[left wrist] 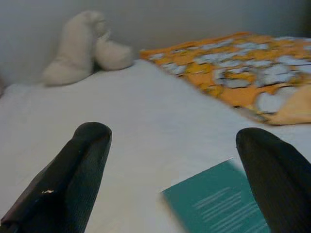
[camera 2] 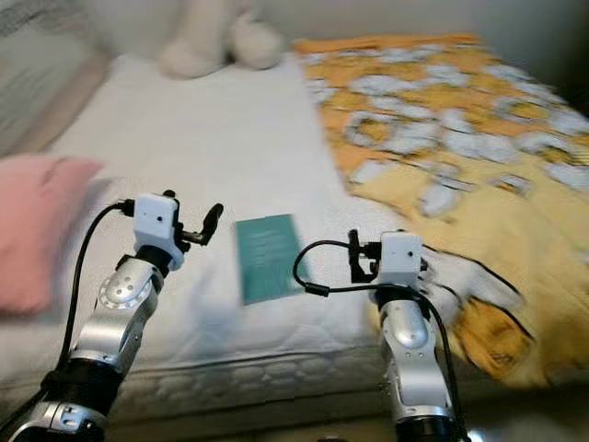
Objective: Clean up the room
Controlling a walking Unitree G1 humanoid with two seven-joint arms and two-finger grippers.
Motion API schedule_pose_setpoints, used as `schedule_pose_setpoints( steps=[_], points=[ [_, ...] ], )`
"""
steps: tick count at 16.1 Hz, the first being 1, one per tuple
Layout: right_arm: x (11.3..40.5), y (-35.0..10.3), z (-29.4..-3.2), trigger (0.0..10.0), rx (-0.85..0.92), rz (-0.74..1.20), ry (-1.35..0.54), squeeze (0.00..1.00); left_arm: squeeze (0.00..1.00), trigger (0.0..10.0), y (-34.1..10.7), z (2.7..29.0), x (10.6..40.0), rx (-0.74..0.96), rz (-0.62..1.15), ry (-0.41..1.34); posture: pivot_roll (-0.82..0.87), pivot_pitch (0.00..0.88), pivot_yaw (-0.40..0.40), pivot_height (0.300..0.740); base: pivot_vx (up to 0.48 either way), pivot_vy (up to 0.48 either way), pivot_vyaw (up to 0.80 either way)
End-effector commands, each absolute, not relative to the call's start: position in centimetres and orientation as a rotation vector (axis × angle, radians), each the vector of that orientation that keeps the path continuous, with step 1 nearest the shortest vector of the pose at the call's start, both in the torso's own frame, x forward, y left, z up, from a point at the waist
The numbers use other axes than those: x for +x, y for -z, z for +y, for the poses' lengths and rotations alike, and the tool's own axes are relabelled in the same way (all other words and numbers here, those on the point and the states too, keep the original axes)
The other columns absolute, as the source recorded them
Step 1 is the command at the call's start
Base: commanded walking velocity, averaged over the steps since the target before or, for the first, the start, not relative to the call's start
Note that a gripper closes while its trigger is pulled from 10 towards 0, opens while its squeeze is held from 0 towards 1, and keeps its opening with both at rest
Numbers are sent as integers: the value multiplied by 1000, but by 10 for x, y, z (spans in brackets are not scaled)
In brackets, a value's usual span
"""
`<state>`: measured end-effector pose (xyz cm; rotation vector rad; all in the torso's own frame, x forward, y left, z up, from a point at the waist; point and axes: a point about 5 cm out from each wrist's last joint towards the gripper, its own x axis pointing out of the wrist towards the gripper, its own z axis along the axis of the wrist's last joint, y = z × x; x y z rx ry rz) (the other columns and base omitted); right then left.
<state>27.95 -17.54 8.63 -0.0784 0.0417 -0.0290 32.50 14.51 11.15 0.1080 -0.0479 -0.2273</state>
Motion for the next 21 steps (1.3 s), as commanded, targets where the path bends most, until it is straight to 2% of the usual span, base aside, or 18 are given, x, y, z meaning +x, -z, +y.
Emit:
schedule_pose_setpoints(
  steps=[1,3,6,8,10,11,14,18,21],
  points=[
    [280,-84,-174,10000,-77,52,30,0,0,10000,-114,146,329,122,-48,226,-86,0,76,740,0,0,-763],
    [278,-84,-174,10000,-72,47,34,0,0,10000,-113,144,330,124,-44,233,-90,0,75,740,0,0,-750],
    [274,-86,-172,10000,-69,41,33,0,0,10000,-114,142,335,124,-37,240,-97,0,70,740,0,0,0],
    [272,-85,-171,10000,-76,44,26,0,0,10000,-102,143,340,112,33,261,-100,0,68,740,0,0,0],
    [264,-86,-174,10000,-84,52,20,0,0,10000,-81,154,344,40,170,213,-144,2,45,740,0,0,0],
    [256,-85,-177,10000,-100,67,12,0,0,10000,-66,155,344,-69,273,201,-167,16,38,740,0,0,0],
    [247,-87,-185,10000,-122,77,18,0,0,10000,-52,156,341,-187,368,158,-231,38,30,740,0,0,0],
    [239,-89,-190,10000,-125,85,38,0,0,10000,-50,153,342,-288,380,144,-258,50,31,740,0,0,0],
    [232,-88,-189,10000,-121,104,40,0,0,10000,-45,147,340,-302,409,160,-269,57,34,740,0,0,0]
  ],
)
